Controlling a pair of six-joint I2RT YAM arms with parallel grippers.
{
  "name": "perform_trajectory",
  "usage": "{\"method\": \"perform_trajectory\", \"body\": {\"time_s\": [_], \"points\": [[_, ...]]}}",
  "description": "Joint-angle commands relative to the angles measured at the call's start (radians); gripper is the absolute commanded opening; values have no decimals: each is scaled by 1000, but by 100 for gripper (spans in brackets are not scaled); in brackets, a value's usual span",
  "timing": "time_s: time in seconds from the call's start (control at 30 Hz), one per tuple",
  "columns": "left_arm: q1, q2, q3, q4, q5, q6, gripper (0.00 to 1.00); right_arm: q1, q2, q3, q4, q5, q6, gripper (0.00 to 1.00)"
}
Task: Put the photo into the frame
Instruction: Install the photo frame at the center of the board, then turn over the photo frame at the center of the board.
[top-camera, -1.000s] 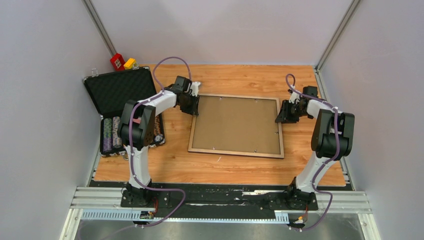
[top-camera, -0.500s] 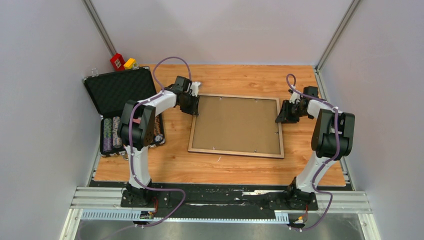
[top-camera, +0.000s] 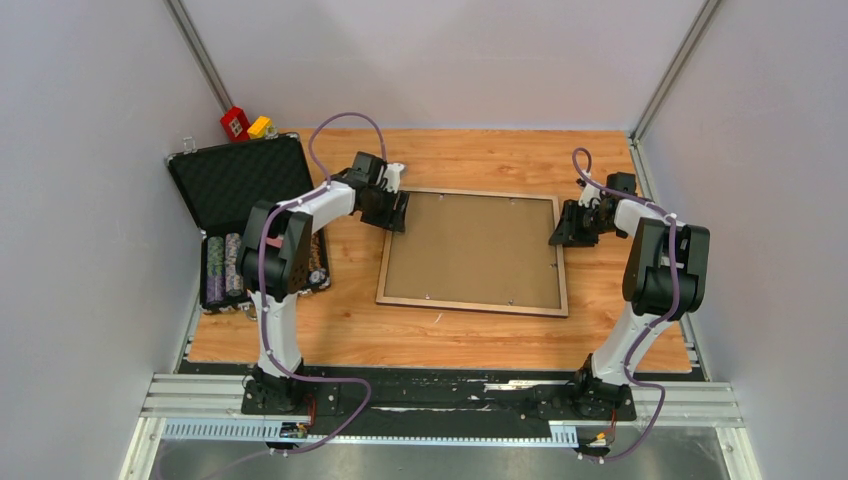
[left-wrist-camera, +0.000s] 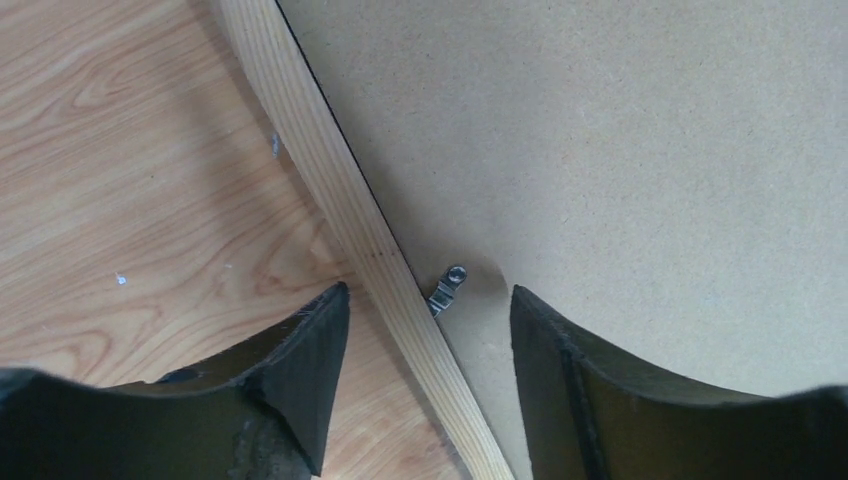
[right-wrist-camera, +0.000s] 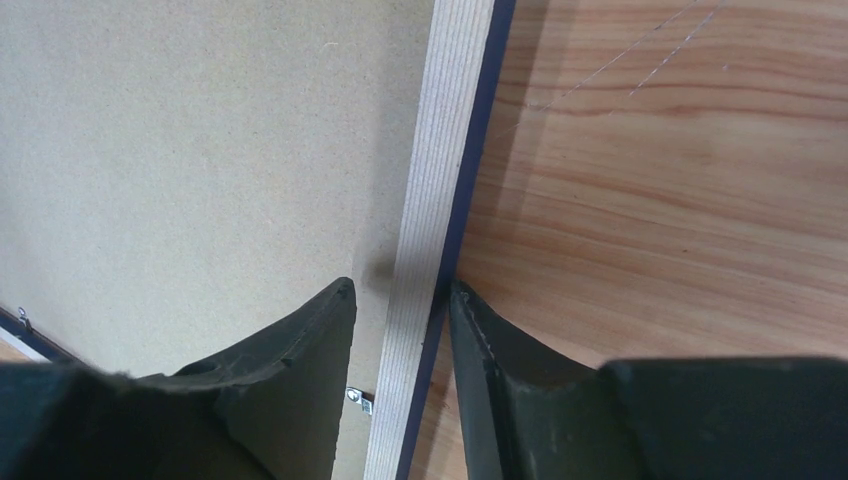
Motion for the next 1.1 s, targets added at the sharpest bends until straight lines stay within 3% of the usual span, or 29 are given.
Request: {"method": "perform_trajectory", "body": {"time_s": [0.0, 0.07, 0.2, 0.33, 0.47, 0.73, 1.07], "points": [[-2, -36, 34, -23, -47, 4, 78, -3, -8, -3, 8, -24, -2, 43], [0, -40, 44, -41, -62, 3, 88, -4, -21, -4, 8, -20, -8, 45], [1, -68, 36, -55, -81, 24, 99, -4, -63, -15, 7, -14, -22, 51], [0, -112, 7, -45, -106, 52, 100, -4, -111, -30, 8, -19, -36, 70], [0, -170, -54, -1, -122, 109, 100, -3, -159, -40, 9, -25, -50, 99], [0, -347, -220, 171, -196, 175, 100, -1, -326, -78, 42, 72, -109, 100], [1, -429, -201, 166, -441, 165, 100, -2, -552, -121, 120, 229, -81, 100]]}}
